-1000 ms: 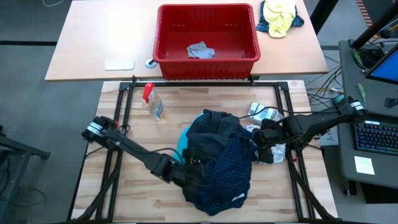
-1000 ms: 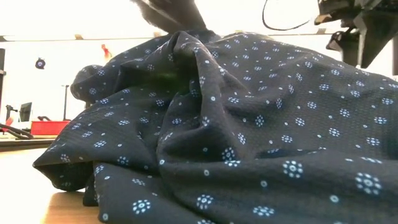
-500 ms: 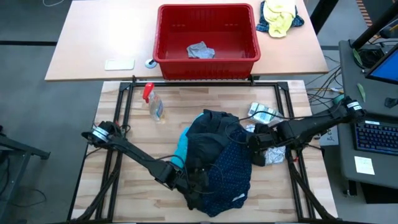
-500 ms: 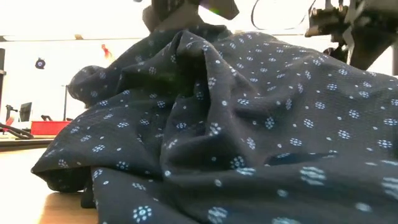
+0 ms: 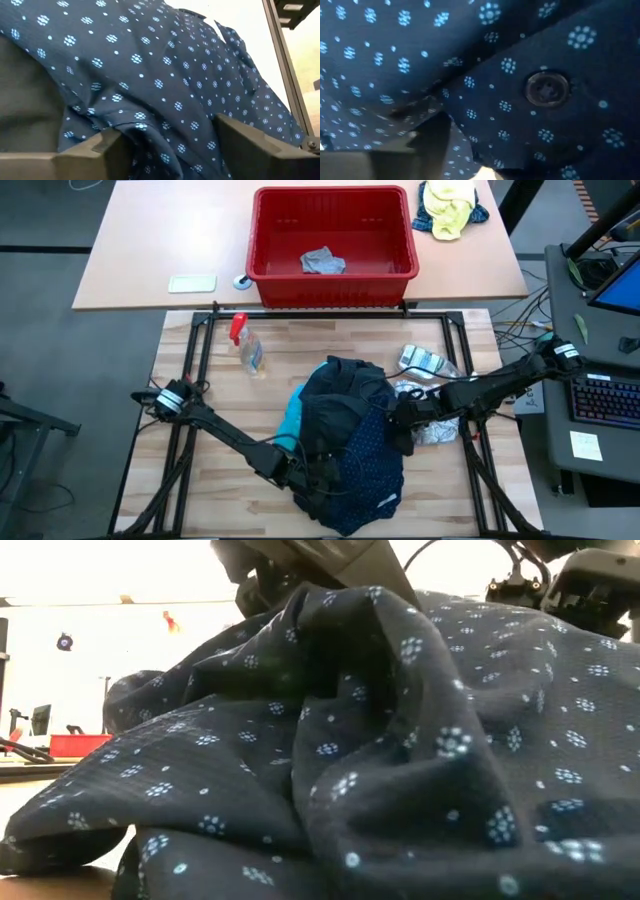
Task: Fold Laundry from Bin
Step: Fold the white floral shirt
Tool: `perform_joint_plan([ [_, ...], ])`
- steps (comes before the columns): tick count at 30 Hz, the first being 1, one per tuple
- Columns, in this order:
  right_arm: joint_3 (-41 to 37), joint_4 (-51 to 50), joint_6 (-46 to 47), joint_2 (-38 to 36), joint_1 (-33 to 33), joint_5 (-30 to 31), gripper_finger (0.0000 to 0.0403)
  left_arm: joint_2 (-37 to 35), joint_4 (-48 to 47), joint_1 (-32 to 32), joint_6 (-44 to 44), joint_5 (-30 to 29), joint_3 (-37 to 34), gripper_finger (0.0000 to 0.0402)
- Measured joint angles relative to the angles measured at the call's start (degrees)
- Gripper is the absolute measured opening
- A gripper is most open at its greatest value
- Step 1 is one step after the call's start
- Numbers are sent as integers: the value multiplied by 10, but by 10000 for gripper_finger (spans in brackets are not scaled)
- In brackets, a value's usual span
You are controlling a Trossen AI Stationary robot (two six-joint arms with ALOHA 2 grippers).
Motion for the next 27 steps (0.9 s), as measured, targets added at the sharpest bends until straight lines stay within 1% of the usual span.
perform_joint_plan([
  [2, 0, 3, 0, 0, 0, 0, 196, 0, 12, 1, 0, -1, -4, 219],
  [4, -5, 22, -2, 2, 0, 0, 136, 0, 23, 2, 0, -1, -10, 183],
  [7, -17, 54, -24, 3, 0, -2, 41, 0, 55, 2, 9, -16, -24, 119],
  [8, -19, 65, -31, 3, 0, -3, 28, 0, 67, 2, 13, -24, -29, 95],
  [10, -19, 77, -36, -2, 0, -9, 20, 0, 86, 2, 17, -39, -37, 39],
  [11, -17, 76, -38, -6, 0, -12, 17, 0, 86, 2, 17, -56, -37, 21],
  [12, -12, 70, -41, -11, 0, -13, 15, -3, 84, 1, 16, -80, -38, 14],
  [15, 12, 58, -51, -38, 0, -12, 13, -21, 45, -10, 38, -150, -31, 12],
  [17, 38, 34, -68, -54, 0, -9, 13, -39, 2, -14, 44, -182, -15, 6],
  [19, 71, -8, -85, -63, -1, 13, 12, -55, -53, -15, 44, -201, 0, 4],
  [24, 173, -106, -158, -61, -4, 100, 11, -83, -159, -8, 50, -253, 16, 2],
  [27, 232, -131, -211, -48, -21, 121, 11, -106, -212, 2, 49, -267, 16, 2],
])
